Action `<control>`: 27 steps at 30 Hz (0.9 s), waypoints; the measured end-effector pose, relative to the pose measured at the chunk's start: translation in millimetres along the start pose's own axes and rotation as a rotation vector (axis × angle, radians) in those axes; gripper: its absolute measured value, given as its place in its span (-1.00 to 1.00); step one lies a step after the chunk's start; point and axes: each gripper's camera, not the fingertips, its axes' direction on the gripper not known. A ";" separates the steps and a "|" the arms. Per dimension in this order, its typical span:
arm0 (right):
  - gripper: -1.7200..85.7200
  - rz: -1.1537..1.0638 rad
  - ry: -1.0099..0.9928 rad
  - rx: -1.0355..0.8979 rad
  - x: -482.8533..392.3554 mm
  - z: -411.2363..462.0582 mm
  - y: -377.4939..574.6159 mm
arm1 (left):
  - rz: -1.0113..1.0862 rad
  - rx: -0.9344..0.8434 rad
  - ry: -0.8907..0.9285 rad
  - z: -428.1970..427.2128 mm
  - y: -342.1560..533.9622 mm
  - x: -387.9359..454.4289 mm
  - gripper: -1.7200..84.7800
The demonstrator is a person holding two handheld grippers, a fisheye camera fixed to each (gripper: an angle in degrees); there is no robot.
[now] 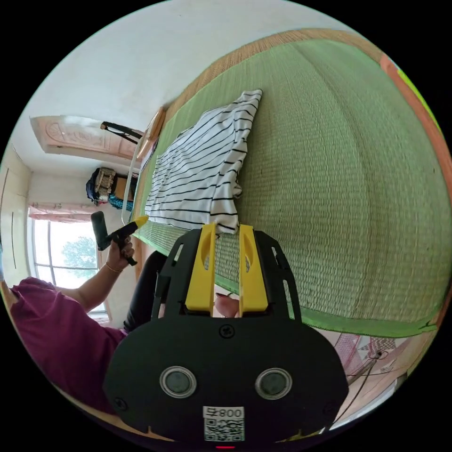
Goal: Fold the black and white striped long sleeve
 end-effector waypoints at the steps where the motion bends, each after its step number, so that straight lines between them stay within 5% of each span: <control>1: -0.78 0.002 -0.020 0.003 3.4 1.9 -0.4 | 0.066 -0.021 0.005 21.3 -9.0 28.6 -0.80; 13: -0.86 0.032 -0.288 0.026 63.2 30.7 -5.7 | 0.574 -0.273 -0.279 226.0 -51.4 240.5 -0.74; 17: -0.83 0.043 -0.312 0.038 78.1 32.7 -4.7 | 0.597 -0.294 -0.414 263.0 -43.8 267.4 -0.84; 27: -0.73 0.082 -0.242 0.136 110.5 18.8 -73.0 | 0.559 -0.261 -0.373 282.3 -35.8 302.4 -0.93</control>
